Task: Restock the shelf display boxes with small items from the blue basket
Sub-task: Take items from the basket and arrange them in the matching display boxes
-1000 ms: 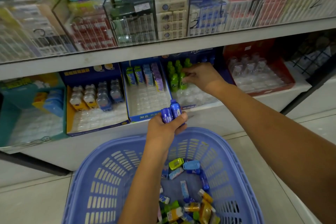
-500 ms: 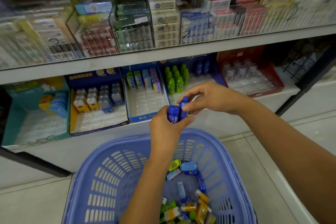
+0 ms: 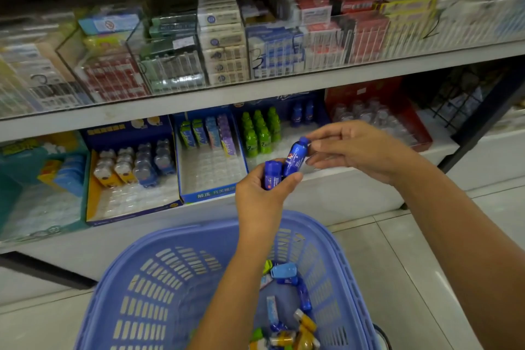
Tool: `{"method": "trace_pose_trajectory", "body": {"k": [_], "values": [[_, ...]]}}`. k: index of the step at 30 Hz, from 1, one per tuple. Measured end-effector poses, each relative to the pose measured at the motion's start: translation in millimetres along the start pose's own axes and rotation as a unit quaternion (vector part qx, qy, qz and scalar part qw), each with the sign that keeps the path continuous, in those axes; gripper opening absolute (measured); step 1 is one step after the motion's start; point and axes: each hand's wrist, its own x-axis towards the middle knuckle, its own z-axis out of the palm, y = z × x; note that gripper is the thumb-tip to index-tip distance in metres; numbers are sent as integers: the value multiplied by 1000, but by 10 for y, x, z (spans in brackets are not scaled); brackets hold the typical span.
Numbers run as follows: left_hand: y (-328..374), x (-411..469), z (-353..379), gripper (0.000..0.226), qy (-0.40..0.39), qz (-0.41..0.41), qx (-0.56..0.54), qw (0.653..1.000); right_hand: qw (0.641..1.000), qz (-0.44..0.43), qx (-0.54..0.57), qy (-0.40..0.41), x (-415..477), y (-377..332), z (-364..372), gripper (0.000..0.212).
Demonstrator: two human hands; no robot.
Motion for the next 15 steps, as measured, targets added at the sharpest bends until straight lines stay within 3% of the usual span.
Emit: {"method": "trace_pose_trajectory", "body": {"k": [6,10,15], "values": [[-70,110,288,33,42,116,96,988,992,-18,7,125,56,44,4,19],[-121,235,373,22,45,121,134,983,987,-41,-14,157,150,58,-75,18],[-197,398,245,29,12,182,316,931,935,-96,-245,239,548,41,-418,26]]}}
